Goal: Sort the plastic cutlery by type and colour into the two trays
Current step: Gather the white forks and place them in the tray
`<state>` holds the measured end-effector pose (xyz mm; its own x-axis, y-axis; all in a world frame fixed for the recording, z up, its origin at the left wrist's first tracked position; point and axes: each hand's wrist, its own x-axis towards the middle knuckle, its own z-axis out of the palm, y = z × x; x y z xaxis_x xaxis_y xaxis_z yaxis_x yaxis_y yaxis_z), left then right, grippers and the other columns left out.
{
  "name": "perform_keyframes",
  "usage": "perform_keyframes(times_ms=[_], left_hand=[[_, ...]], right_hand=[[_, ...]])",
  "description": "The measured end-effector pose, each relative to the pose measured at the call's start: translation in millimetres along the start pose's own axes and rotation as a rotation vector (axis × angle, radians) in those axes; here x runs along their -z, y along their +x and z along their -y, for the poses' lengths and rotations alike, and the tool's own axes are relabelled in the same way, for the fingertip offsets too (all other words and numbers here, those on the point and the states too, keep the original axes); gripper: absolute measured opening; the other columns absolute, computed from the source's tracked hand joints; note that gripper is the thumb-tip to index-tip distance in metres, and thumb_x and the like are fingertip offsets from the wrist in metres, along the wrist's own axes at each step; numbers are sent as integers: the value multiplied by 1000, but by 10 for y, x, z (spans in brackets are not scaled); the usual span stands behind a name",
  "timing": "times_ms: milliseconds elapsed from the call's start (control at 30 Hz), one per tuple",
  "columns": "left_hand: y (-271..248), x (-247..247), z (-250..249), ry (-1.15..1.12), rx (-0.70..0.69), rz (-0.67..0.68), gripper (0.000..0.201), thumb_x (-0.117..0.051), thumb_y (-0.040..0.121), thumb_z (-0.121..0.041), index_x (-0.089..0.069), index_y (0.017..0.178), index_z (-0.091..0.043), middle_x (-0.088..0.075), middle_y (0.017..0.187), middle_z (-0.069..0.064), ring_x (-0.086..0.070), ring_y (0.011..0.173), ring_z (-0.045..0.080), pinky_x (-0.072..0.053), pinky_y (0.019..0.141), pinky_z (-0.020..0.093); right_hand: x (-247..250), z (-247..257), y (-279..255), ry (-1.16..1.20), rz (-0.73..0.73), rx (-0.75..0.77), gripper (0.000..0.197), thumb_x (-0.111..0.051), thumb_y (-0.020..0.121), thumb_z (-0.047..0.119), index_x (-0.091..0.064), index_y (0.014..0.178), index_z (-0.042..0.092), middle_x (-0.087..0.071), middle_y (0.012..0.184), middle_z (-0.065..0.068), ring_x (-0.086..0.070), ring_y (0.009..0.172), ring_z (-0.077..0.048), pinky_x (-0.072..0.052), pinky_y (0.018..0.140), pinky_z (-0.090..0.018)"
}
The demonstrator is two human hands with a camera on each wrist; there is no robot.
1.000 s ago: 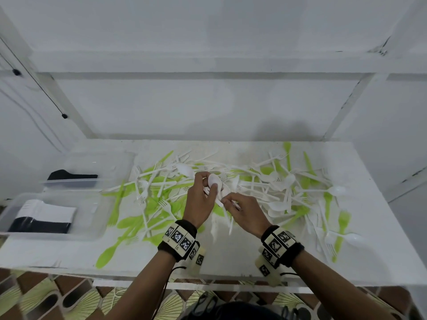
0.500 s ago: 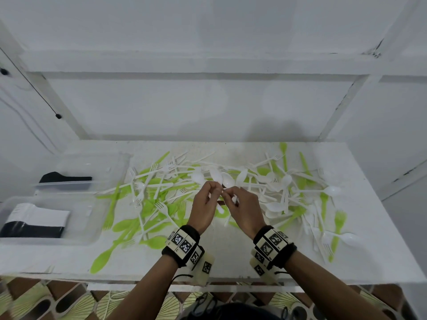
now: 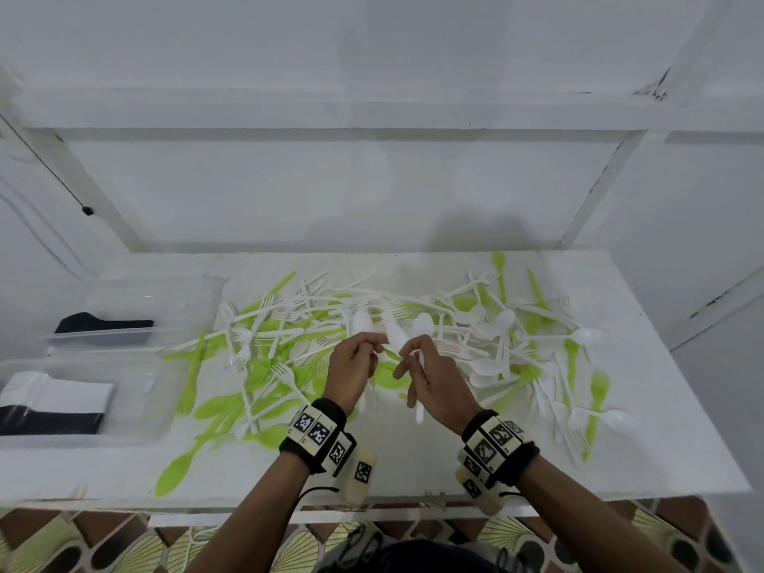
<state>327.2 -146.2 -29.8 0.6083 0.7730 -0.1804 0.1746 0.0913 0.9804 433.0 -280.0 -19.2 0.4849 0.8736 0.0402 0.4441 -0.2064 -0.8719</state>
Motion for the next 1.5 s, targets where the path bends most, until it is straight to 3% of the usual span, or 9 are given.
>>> perform_keyframes(times_ms=[67, 200, 367, 467, 667, 800, 900, 1067, 1500], left_hand=[[-57, -22, -97, 40, 1, 75, 28, -58, 101, -27, -70, 82, -11, -53, 62, -4, -41, 56, 15, -36, 56, 25], [-66, -33, -119, 56, -66, 216, 38, -58, 102, -28, -57, 66, -18, -41, 60, -2, -36, 58, 15, -35, 57, 23], [-14, -45, -57, 90, -74, 78, 43, -62, 86, -38, -43, 61, -10, -33, 61, 4, -32, 59, 18, -31, 62, 37], [21, -32, -78, 93, -107, 19, 56, -67, 82, -50, -46, 62, -2, -38, 58, 7, -35, 56, 19, -33, 59, 34], [17, -25, -139, -32, -27, 79, 30, -83, 84, -33, -69, 72, -9, -58, 60, -12, -45, 53, 8, -40, 54, 23], [32, -2, -64, -65, -39, 255, 39, -78, 90, -28, -60, 72, 3, -50, 59, 4, -45, 58, 17, -36, 56, 29], [68, 52, -47, -111, -9, 290, 38, -77, 90, -30, -59, 62, -10, -41, 59, 10, -52, 78, 19, -34, 61, 31], [111, 129, -85, -184, 0, 236, 31, -78, 88, -24, -72, 90, 7, -46, 56, 5, -35, 51, 15, -32, 53, 29], [72, -14, -79, -265, 74, 250, 29, -76, 89, -21, -74, 95, 7, -48, 54, 1, -37, 47, 14, -33, 45, 25]], right_hand=[[-20, 27, -32, 45, 20, -11, 11, -39, 108, 10, -47, 109, 19, -74, 89, 3, -68, 51, -19, -54, 62, -32], [-25, 49, -35, 91, 11, -37, 10, -42, 107, 10, -46, 107, 19, -74, 88, 2, -71, 55, -20, -57, 66, -38], [-83, 107, -56, 226, -125, -169, 20, -64, 99, 16, -49, 111, 21, -69, 93, -5, -73, 63, -21, -55, 49, -35], [-155, 63, -67, 216, -281, -174, 17, -75, 92, 18, -60, 99, 15, -68, 90, -1, -73, 61, -18, -59, 56, -41], [-145, 18, -92, 284, -387, -151, 11, -70, 96, 18, -73, 90, 9, -72, 70, -4, -72, 62, -22, -61, 66, -45], [-161, 134, -94, 536, -362, -313, 18, -72, 95, 22, -77, 95, 5, -74, 77, -14, -73, 72, -34, -63, 70, -50], [-201, 225, -106, 718, -320, -407, 23, -72, 94, 28, -79, 100, 7, -75, 89, -19, -73, 77, -31, -62, 72, -41], [-324, 321, -54, 817, -352, -454, 27, -71, 95, 29, -78, 106, 5, -76, 97, -18, -75, 84, -32, -62, 74, -39], [-306, 298, -83, 869, -499, -479, 27, -74, 92, 25, -76, 103, 0, -75, 95, -22, -75, 85, -34, -62, 72, -41]])
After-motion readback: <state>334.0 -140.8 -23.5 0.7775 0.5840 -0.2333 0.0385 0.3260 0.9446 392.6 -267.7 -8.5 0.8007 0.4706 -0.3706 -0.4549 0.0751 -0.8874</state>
